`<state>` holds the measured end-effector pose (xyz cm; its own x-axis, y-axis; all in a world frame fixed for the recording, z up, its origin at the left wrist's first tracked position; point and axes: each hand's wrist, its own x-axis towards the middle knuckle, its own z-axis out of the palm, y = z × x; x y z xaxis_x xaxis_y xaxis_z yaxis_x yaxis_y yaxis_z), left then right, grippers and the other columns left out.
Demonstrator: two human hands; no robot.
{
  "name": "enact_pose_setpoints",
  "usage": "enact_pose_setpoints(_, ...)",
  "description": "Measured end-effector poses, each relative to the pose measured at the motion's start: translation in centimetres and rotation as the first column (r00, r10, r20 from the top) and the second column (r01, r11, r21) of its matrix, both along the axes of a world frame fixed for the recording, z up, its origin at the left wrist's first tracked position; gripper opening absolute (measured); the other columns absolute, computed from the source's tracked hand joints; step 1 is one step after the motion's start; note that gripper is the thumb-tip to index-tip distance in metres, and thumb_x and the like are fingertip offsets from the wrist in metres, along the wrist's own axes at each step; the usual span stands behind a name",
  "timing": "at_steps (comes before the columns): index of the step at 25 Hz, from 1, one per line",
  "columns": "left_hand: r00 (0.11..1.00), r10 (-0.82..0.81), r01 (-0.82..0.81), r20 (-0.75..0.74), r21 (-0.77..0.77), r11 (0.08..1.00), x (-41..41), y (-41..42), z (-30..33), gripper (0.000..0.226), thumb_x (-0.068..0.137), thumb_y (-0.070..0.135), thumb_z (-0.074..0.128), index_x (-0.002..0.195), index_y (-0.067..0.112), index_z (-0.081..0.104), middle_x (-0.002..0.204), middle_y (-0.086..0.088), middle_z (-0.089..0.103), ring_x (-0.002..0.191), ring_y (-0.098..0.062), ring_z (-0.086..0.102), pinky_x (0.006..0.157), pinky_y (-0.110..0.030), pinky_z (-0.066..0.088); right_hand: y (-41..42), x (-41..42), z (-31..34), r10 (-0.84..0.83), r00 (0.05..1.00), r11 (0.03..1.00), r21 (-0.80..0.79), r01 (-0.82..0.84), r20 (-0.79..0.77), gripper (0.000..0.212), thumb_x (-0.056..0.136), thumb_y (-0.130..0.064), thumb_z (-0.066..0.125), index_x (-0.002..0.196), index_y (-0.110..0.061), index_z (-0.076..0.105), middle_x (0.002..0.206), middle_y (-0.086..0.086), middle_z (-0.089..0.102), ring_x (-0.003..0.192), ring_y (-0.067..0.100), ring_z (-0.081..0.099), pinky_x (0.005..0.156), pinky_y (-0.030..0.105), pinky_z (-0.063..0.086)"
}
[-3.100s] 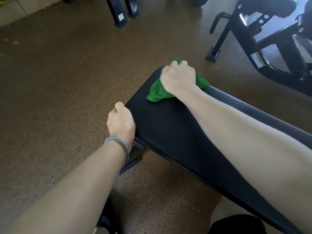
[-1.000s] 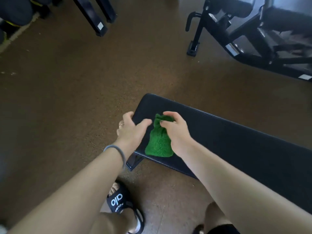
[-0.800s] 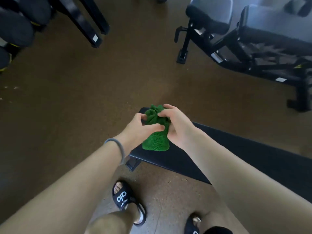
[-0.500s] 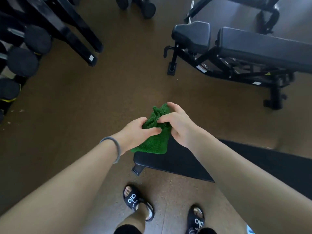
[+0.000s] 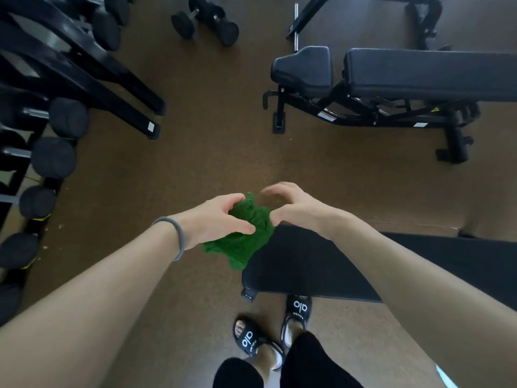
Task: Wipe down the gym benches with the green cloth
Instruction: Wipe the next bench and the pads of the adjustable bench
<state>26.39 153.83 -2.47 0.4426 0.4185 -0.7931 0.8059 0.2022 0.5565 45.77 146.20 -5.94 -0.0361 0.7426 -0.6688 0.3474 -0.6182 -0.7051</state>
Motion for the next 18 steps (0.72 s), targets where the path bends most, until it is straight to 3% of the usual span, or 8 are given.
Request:
enact_pose_setpoints(3,0.992,-0.126,0.126,-0.027,-0.008,0.992,1.6,3.0,1.4,0.071,0.085,0.028,0.08,0.148,0.03,0.047,0.13,0.007,0.067,0.114,-0.016,0.069,0.102,-0.044,0.056,2.2,1.0,2.0,0.091,0.984,0.992,0.101,-0.075,-0.156,0.089,0.077,0.006,0.063,0.15,-0.042,0.043,0.157,-0.013,0.037,0.137,0.005,0.033,0.105,0.034,0.037)
enact_pose_setpoints(6,0.953,-0.297,0.301,-0.06,0.056,0.952,3.3,6.5,3.0,0.05,0.083,0.022,0.08,0.129,0.029,0.06,0.116,0.005,0.071,0.104,-0.016,0.071,0.092,-0.042,0.061,5.2,1.5,1.7,0.218,0.975,0.972,0.099,-0.213,-0.044,0.071,0.07,-0.01,0.069,0.131,-0.043,0.054,0.126,-0.007,0.064,0.119,0.021,0.057,0.098,0.046,0.054)
enact_pose_setpoints(7,0.936,-0.345,0.351,-0.075,0.101,0.931,3.8,7.8,3.3,0.039,0.084,0.018,0.079,0.118,0.027,0.061,0.111,0.002,0.072,0.099,-0.017,0.072,0.088,-0.043,0.062,6.3,1.7,1.5,0.251,0.967,0.962,0.101,-0.255,0.052,0.06,0.068,-0.018,0.072,0.121,-0.041,0.057,0.111,-0.006,0.067,0.112,0.023,0.058,0.102,0.047,0.051)
enact_pose_setpoints(9,0.907,-0.406,0.42,-0.111,0.174,0.891,4.3,10.9,3.3,0.033,0.084,0.014,0.078,0.109,0.024,0.059,0.108,-0.002,0.07,0.095,-0.019,0.071,0.083,-0.045,0.063,8.5,2.1,1.2,0.265,0.943,0.945,0.138,-0.295,0.203,0.032,0.074,-0.022,0.077,0.1,-0.029,0.06,0.089,-0.004,0.065,0.099,0.021,0.059,0.104,0.036,0.039)
enact_pose_setpoints(13,0.833,-0.53,0.552,-0.156,0.219,0.804,4.7,19.2,1.9,0.041,0.083,0.014,0.077,0.117,0.026,0.059,0.109,0.001,0.065,0.096,-0.019,0.067,0.082,-0.044,0.064,14.3,0.9,0.7,0.129,0.975,0.971,0.176,-0.161,0.183,0.011,0.079,-0.011,0.071,0.087,-0.013,0.064,0.076,0.003,0.062,0.065,0.014,0.057,0.059,0.028,0.045)
enact_pose_setpoints(15,0.784,-0.603,0.62,-0.145,0.219,0.753,4.6,23.8,0.8,0.03,0.084,0.015,0.075,0.11,0.024,0.064,0.102,-0.001,0.07,0.093,-0.021,0.07,0.081,-0.044,0.064,18.0,-0.3,-0.2,0.048,0.981,0.985,0.154,-0.078,0.189,0.009,0.079,-0.009,0.068,0.087,-0.013,0.065,0.074,-0.001,0.061,0.063,0.011,0.055,0.055,0.024,0.044)
enact_pose_setpoints(18,0.697,-0.702,0.715,-0.15,0.226,0.662,3.3,31.1,-0.6,0.025,0.085,0.022,0.074,0.107,0.023,0.065,0.1,0.001,0.07,0.091,-0.017,0.07,0.082,-0.042,0.064,24.3,-2.8,-1.2,-0.06,0.978,0.993,0.115,0.038,0.2,0.013,0.078,-0.005,0.065,0.09,-0.012,0.064,0.082,0.006,0.063,0.07,0.015,0.056,0.061,0.03,0.045)
